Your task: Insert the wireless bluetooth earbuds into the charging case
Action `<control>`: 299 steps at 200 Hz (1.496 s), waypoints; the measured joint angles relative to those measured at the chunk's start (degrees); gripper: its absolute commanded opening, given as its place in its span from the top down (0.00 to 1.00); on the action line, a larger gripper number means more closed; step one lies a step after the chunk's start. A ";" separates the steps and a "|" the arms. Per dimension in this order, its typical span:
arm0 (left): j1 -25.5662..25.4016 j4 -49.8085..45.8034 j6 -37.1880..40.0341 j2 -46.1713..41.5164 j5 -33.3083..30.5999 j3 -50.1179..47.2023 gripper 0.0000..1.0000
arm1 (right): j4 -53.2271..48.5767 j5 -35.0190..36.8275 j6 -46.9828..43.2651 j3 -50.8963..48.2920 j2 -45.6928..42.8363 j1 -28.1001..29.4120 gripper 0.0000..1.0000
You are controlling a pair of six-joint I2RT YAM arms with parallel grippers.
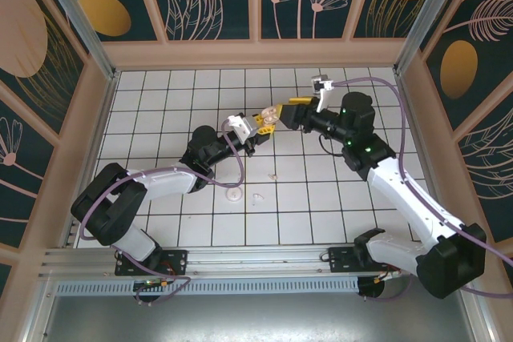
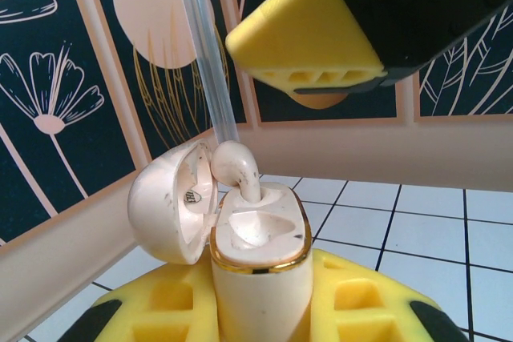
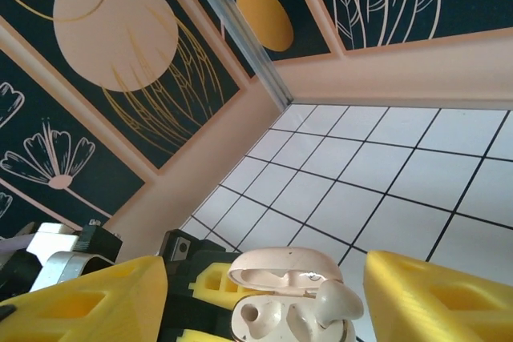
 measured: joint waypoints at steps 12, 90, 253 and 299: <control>0.00 0.00 0.00 0.00 0.04 0.00 0.87 | -0.72 -2.29 1.64 0.48 0.13 -1.51 0.43; 0.00 0.00 -0.48 0.00 0.66 0.00 0.87 | -1.92 -14.86 8.59 2.38 7.52 -5.27 0.55; 0.00 0.02 -1.11 0.00 1.73 1.22 0.87 | -2.58 -17.97 10.10 2.36 5.73 -5.95 0.64; 0.00 0.00 -1.31 0.00 1.70 1.29 0.86 | -3.61 -17.79 10.03 2.05 4.07 -5.95 0.57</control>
